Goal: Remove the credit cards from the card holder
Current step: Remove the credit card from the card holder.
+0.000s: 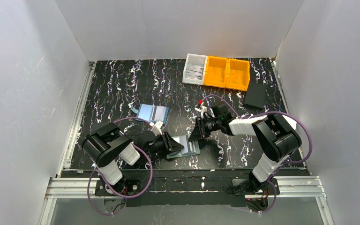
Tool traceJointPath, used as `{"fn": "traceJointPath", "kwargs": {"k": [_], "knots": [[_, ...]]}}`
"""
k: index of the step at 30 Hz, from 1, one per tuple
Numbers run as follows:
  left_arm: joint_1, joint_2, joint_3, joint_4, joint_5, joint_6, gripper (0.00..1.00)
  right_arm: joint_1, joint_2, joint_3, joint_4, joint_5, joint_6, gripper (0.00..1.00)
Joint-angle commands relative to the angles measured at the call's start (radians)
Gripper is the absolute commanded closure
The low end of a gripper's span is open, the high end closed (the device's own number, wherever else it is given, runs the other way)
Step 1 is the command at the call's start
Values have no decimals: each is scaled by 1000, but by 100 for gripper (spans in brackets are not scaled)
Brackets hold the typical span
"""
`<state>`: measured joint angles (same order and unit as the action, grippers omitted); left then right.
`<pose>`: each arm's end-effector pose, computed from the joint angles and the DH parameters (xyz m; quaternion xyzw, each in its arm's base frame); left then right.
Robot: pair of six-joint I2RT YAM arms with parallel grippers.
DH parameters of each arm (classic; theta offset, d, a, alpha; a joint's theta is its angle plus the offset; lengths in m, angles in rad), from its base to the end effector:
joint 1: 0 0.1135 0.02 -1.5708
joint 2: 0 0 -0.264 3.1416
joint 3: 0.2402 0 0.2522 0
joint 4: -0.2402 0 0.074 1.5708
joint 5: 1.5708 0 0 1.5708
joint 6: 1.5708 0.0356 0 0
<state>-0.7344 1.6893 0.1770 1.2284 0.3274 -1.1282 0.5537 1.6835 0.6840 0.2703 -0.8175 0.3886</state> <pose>0.1622 -0.1618 0.1044 -0.0585 0.7932 -0.5528 0.2486 0.2466 0.1830 0.1367 -0.2309 0.8213 0.4934 0.1693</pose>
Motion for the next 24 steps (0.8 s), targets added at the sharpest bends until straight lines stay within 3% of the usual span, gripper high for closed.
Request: {"fn": "traceJointPath", "kwargs": {"k": [1,6,10,11,24], "knots": [[9,30,-11,29,-7,4,71,5,20,22,-33,15,-24,73],[11,44,-9,49,-4,-4,71,10,33,23,-16,-1,-3,75],[18,40,-21,75,-7,-22,71,9,51,32,-8,-18,13,97],[22,40,-26,89,-9,-29,71,9,54,34,-10,-18,12,99],[45,31,-27,179,1,-132,71,-1,106,24,85,-126,94,99]]}}
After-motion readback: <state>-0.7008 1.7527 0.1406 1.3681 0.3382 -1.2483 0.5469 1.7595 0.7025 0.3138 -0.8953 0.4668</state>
